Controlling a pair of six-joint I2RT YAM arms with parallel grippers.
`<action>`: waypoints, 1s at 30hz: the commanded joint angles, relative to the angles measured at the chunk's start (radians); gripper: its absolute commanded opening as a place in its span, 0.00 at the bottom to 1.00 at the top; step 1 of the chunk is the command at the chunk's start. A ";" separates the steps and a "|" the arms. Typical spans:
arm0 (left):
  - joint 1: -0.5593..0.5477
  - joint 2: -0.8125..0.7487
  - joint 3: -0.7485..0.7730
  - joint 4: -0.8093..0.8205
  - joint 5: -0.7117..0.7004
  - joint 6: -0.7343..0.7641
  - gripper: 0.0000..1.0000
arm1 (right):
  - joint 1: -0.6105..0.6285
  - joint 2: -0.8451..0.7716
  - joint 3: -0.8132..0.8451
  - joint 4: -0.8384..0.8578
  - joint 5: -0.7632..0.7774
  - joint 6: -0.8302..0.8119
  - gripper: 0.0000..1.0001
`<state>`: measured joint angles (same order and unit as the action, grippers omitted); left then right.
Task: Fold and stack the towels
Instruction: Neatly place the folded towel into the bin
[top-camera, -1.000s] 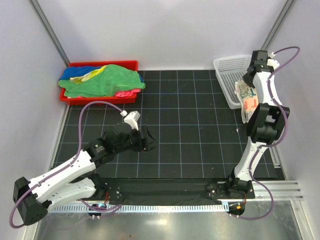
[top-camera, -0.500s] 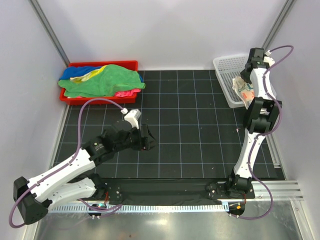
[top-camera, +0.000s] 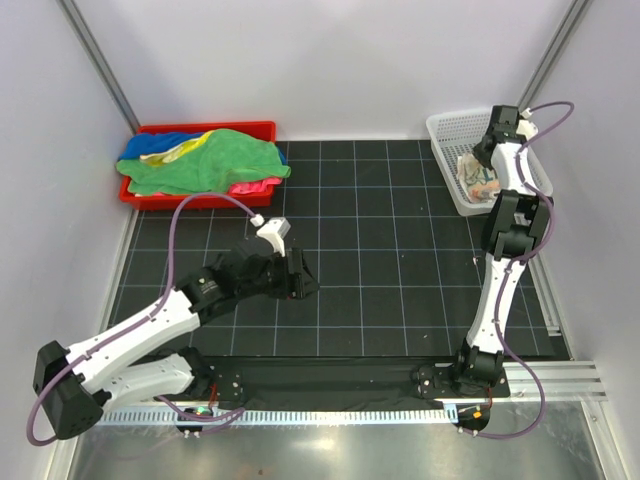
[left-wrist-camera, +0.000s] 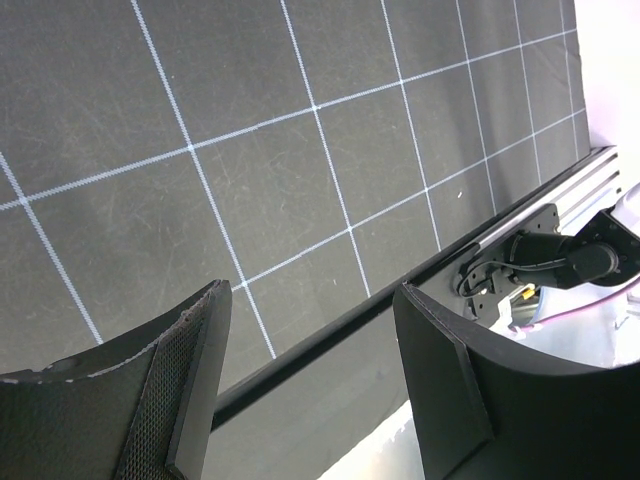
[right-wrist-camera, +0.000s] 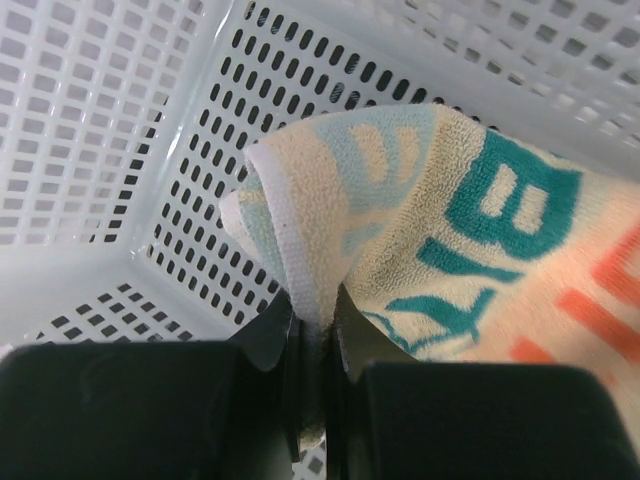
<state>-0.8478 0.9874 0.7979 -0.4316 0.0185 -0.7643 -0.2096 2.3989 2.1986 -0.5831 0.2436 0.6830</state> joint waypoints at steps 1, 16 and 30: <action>0.015 0.013 0.052 0.011 -0.009 0.034 0.70 | -0.002 0.019 0.052 0.104 -0.027 0.030 0.01; 0.061 0.076 0.057 0.037 0.018 0.036 0.70 | -0.019 0.083 0.115 0.207 -0.046 0.056 0.01; 0.095 0.122 0.069 0.051 0.050 0.042 0.70 | -0.034 0.155 0.168 0.252 -0.109 0.125 0.11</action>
<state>-0.7616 1.1027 0.8299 -0.4164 0.0467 -0.7456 -0.2424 2.5622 2.3169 -0.3813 0.1524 0.7887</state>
